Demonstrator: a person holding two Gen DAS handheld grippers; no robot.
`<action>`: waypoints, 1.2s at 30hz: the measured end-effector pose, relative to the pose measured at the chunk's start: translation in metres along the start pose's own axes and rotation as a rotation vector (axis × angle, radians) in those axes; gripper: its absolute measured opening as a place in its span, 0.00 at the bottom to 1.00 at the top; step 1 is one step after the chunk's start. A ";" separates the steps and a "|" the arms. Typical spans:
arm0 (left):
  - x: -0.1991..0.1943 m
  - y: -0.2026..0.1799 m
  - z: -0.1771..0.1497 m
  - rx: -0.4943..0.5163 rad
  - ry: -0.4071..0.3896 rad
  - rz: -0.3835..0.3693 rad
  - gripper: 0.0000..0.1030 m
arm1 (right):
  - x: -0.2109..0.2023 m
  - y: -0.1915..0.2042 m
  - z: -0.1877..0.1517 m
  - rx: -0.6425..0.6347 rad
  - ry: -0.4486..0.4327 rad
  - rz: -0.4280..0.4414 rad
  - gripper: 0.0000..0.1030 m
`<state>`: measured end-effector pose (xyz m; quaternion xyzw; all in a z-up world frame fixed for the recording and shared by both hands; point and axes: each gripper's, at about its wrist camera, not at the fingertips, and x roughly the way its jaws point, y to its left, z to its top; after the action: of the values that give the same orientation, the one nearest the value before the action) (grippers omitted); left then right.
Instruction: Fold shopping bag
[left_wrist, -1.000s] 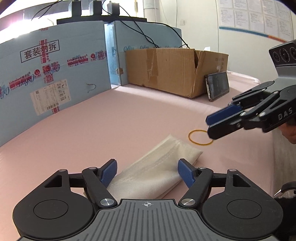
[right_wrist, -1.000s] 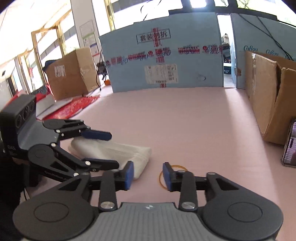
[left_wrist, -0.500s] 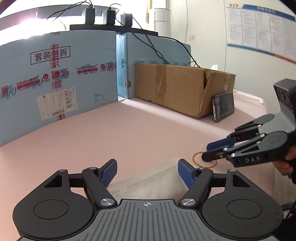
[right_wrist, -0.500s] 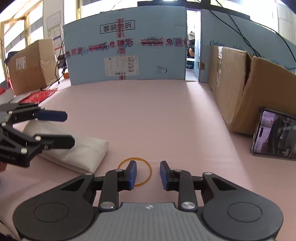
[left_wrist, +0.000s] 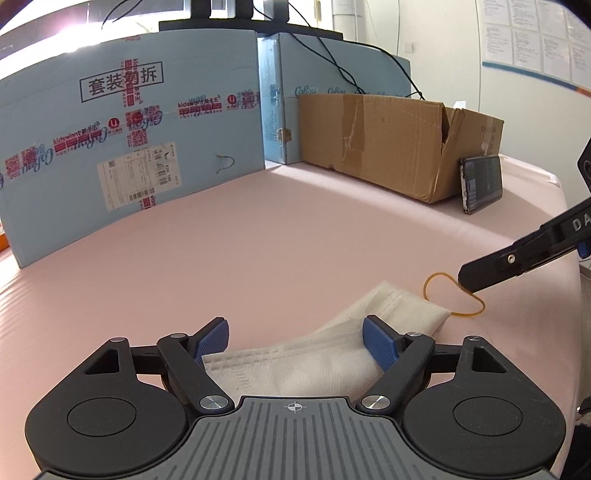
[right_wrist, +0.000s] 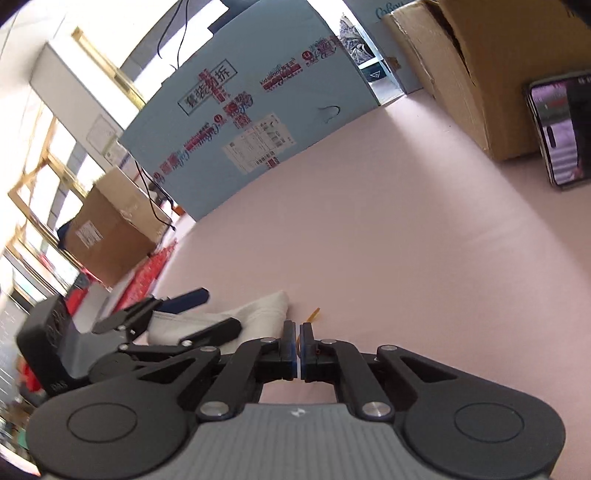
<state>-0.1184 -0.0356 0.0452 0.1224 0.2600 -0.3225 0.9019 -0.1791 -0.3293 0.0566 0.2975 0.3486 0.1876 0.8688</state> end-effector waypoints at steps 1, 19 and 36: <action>0.000 0.000 0.000 -0.001 -0.001 0.000 0.80 | -0.002 -0.001 0.001 0.015 -0.011 0.026 0.02; 0.006 0.014 -0.001 -0.090 0.020 -0.038 0.86 | 0.015 -0.037 -0.005 0.358 0.035 0.015 0.01; 0.006 0.013 0.000 -0.086 0.015 -0.032 0.86 | 0.042 0.025 0.019 -0.695 0.155 -0.028 0.37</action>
<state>-0.1069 -0.0288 0.0426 0.0819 0.2823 -0.3244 0.8991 -0.1402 -0.2951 0.0632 -0.0358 0.3327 0.3050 0.8916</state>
